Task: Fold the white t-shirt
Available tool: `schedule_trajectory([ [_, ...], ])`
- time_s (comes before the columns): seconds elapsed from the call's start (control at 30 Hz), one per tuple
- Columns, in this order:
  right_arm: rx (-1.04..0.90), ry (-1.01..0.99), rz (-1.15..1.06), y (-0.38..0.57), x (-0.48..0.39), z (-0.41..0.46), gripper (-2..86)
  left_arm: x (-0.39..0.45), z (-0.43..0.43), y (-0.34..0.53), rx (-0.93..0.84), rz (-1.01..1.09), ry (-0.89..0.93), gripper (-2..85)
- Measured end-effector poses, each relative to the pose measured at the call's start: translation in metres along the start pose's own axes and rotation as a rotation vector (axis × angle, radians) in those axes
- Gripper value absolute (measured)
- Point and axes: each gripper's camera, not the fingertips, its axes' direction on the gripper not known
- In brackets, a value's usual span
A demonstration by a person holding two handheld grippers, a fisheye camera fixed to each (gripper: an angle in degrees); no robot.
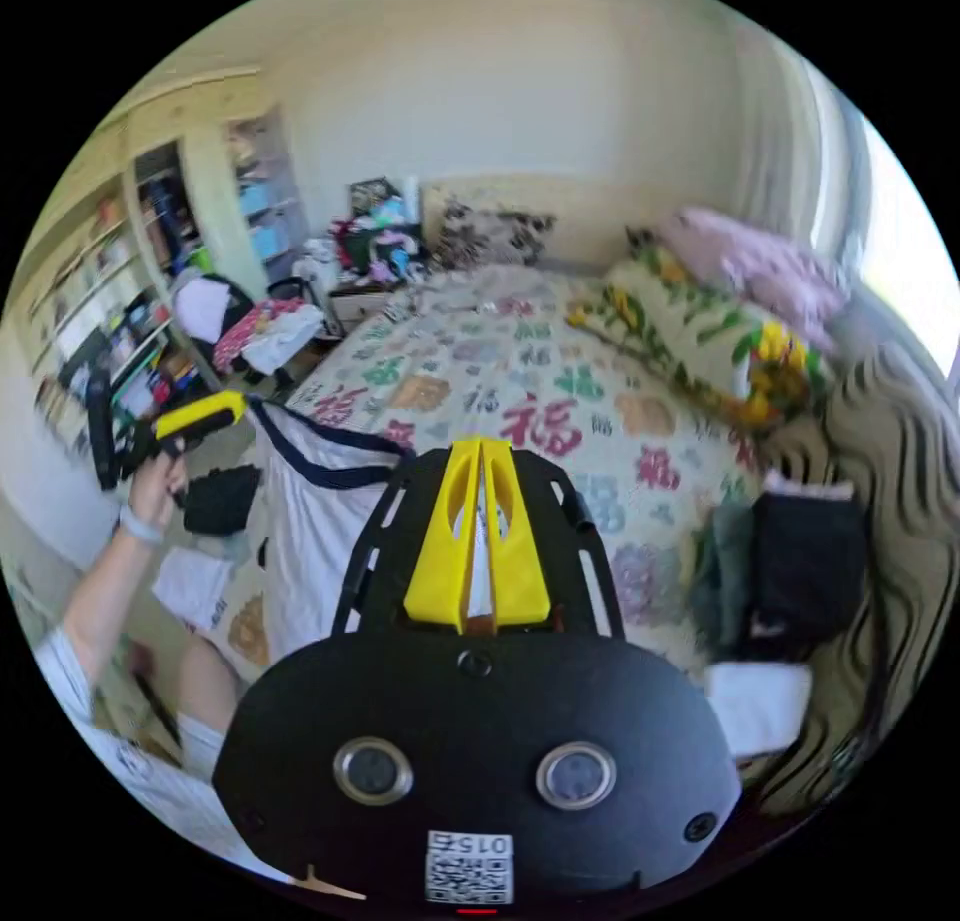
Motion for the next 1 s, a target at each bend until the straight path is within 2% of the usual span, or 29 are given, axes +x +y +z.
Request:
schedule_trajectory([
  [0.07, -0.087, -0.087, 0.120, -0.006, 0.031, 0.044, 1.6, -0.012, 0.037, 0.024, -0.028, -0.070, 0.094, 0.4],
  [0.13, -0.107, -0.257, 0.098, 0.005, 0.050, 0.069, 3.8, -0.024, 0.065, 0.077, -0.068, -0.065, 0.240, 0.7],
  [0.2, -0.221, -0.404, 0.059, 0.040, 0.070, 0.096, 5.5, -0.035, 0.082, 0.127, -0.177, -0.096, 0.270, 1.3],
  [0.33, -0.416, -0.510, 0.131, 0.108, 0.099, 0.120, 6.6, -0.064, 0.104, 0.253, -0.417, -0.354, 0.430, 3.5],
  [0.43, -0.557, -0.555, 0.226, 0.145, 0.112, 0.130, 7.7, -0.068, 0.119, 0.308, -0.493, -0.542, 0.542, 5.3],
  [0.57, -0.675, -0.493, 0.233, 0.145, 0.112, 0.148, 8.6, -0.050, 0.165, 0.317, -0.584, -0.542, 0.642, 7.1],
  [0.67, -0.689, -0.433, 0.241, 0.117, 0.122, 0.159, 6.1, -0.045, 0.191, 0.302, -0.626, -0.495, 0.577, 7.2],
  [0.73, -0.692, -0.441, 0.234, 0.100, 0.127, 0.162, 4.2, -0.043, 0.200, 0.294, -0.612, -0.472, 0.597, 7.8],
  [0.83, -0.717, -0.568, 0.247, 0.080, 0.131, 0.172, 2.9, -0.035, 0.217, 0.290, -0.614, -0.472, 0.681, 6.9],
  [1.0, -0.678, -0.550, 0.261, 0.047, 0.139, 0.177, 0.2, -0.023, 0.250, 0.277, -0.618, -0.430, 0.631, 1.8],
])
